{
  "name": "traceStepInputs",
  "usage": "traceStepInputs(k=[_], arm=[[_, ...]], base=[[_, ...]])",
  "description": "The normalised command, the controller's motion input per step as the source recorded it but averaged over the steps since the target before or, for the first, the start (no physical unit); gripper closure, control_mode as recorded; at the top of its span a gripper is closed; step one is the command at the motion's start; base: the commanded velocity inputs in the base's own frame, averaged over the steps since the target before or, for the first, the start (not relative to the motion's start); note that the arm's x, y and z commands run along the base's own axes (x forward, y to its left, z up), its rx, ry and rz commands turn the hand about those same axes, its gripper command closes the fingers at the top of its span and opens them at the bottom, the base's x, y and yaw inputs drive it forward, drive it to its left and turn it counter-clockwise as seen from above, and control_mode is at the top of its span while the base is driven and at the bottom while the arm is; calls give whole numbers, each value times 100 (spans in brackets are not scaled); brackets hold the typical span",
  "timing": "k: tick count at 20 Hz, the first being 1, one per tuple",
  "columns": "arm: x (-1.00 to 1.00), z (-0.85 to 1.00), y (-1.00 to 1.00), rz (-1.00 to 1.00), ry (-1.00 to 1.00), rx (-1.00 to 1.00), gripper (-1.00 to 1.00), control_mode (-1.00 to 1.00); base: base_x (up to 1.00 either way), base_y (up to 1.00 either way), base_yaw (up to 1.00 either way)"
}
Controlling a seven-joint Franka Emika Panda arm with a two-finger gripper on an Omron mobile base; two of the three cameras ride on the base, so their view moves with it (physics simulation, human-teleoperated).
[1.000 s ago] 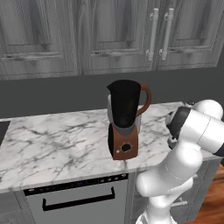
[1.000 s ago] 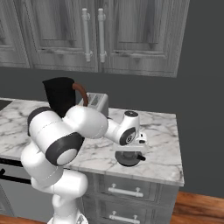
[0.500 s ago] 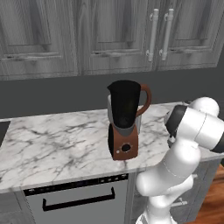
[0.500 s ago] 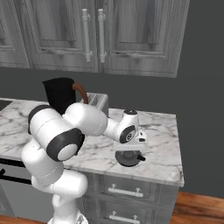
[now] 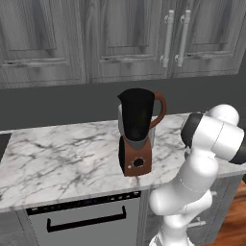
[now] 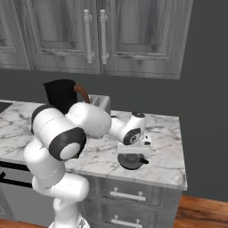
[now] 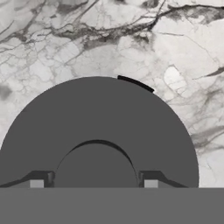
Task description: Open the blender lid, put the pear in the blender, close the lid, and start the blender.
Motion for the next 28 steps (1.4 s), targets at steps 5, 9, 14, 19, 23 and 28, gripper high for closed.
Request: traceStepInputs(k=[5, 9, 14, 19, 23, 28], arm=[[-74, -78, 3, 2, -4, 5, 100, -100], [-37, -8, 17, 0, -11, 0, 100, -100], [-35, 33, 0, 0, -18, 0, 100, -100], [-22, 80, 2, 0, -16, 0, 100, -100], [-1, 98, 13, 0, -11, -2, 100, -100], [-7, 100, 23, 0, -7, -2, 100, -100]], base=[[0, 0, 0], [0, 0, 0], [0, 0, 0], [0, 0, 0], [0, 0, 0], [0, 0, 0]])
